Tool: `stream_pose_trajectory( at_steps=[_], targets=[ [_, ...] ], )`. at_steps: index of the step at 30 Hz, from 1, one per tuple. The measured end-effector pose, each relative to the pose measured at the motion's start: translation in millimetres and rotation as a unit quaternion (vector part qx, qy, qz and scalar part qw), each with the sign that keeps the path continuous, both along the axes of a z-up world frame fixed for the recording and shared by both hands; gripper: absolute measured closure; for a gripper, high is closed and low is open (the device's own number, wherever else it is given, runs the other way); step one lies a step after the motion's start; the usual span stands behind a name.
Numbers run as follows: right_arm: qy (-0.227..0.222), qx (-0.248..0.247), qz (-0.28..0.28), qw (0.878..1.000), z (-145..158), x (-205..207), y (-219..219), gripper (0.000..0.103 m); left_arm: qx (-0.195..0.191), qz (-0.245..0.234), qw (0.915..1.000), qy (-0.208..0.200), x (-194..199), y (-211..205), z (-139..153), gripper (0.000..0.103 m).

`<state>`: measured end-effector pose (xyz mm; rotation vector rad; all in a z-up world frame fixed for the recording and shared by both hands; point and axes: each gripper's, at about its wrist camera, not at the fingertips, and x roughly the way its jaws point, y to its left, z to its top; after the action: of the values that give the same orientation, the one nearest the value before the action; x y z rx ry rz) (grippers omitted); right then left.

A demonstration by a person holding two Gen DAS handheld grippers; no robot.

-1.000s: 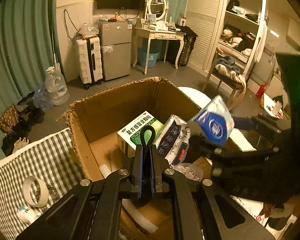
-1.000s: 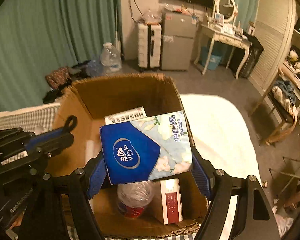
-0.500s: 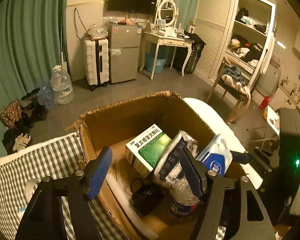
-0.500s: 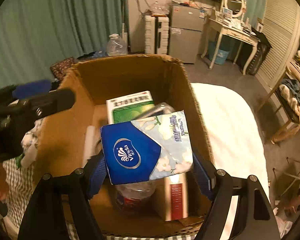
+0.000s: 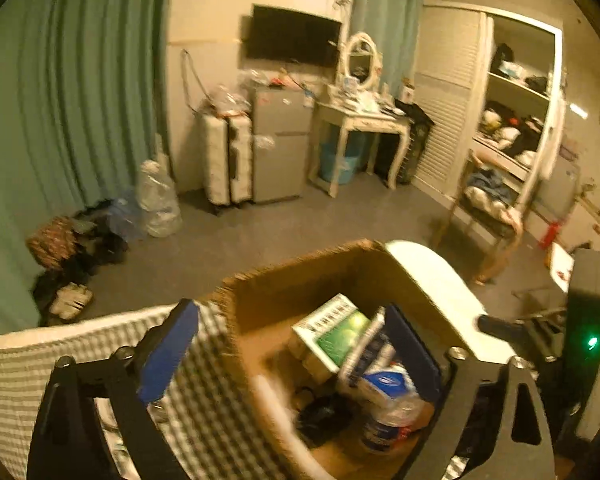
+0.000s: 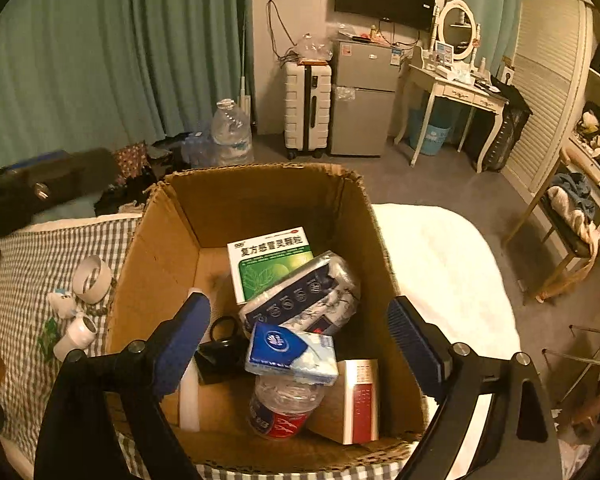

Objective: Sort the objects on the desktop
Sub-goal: 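Open the right gripper to drop the tissue packet into the box, then move both grippers back over the bed items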

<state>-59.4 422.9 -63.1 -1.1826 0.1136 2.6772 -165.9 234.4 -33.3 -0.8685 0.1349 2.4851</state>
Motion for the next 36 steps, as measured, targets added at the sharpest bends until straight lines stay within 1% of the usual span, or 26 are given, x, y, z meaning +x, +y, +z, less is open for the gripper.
stream_pose_trajectory(
  at_steps=[2,6,7,9,10,14,17,20,23,24,27,30,33,35,36],
  targets=[
    [0.005,0.003,-0.006,1.000,4,3,4,0.012,-0.001,0.008,0.9999,0.006,1,-8,2,0.002],
    [0.017,0.008,-0.009,1.000,16,7,4,0.012,0.004,0.022,0.9997,0.004,-1,-23,7,0.000],
    [0.021,0.012,-0.010,1.000,20,7,3,0.011,0.005,0.027,0.9996,0.007,-2,-28,10,0.000],
    [0.030,0.016,-0.014,0.999,27,8,1,0.007,0.007,0.033,0.9994,0.010,-2,-35,14,0.000],
    [0.034,0.021,-0.018,0.999,30,9,-1,0.005,0.008,0.037,0.9992,0.011,-2,-38,16,0.000],
    [0.051,0.052,-0.025,0.997,42,10,-12,0.004,0.008,0.052,0.9985,0.014,-3,-55,23,0.000],
    [0.061,0.060,-0.024,0.996,54,10,-20,0.003,0.007,0.058,0.9980,0.025,0,-69,30,0.000],
    [0.081,0.048,-0.009,0.996,65,9,-31,0.000,0.002,0.068,0.9972,0.033,3,-83,38,0.000],
    [0.101,0.049,0.021,0.993,75,10,-48,0.000,0.006,0.074,0.9971,0.018,3,-96,43,0.000],
    [0.104,0.048,0.038,0.993,79,10,-56,0.000,0.006,0.084,0.9964,0.011,2,-103,45,0.000],
    [0.096,0.059,0.068,0.991,81,7,-76,0.000,0.003,0.101,0.9947,0.021,7,-119,52,0.000],
    [0.095,0.048,0.076,0.991,80,4,-92,0.000,0.001,0.113,0.9931,0.032,12,-140,57,0.000],
    [0.101,0.029,0.085,0.991,82,3,-108,0.000,0.004,0.123,0.9920,0.031,16,-160,60,0.000],
    [0.105,0.031,0.092,0.990,83,1,-121,0.000,-0.005,0.127,0.9910,0.041,20,-169,60,0.000],
    [0.108,0.030,0.093,0.989,83,0,-127,0.000,-0.018,0.133,0.9899,0.048,22,-174,58,0.000]
  ],
)
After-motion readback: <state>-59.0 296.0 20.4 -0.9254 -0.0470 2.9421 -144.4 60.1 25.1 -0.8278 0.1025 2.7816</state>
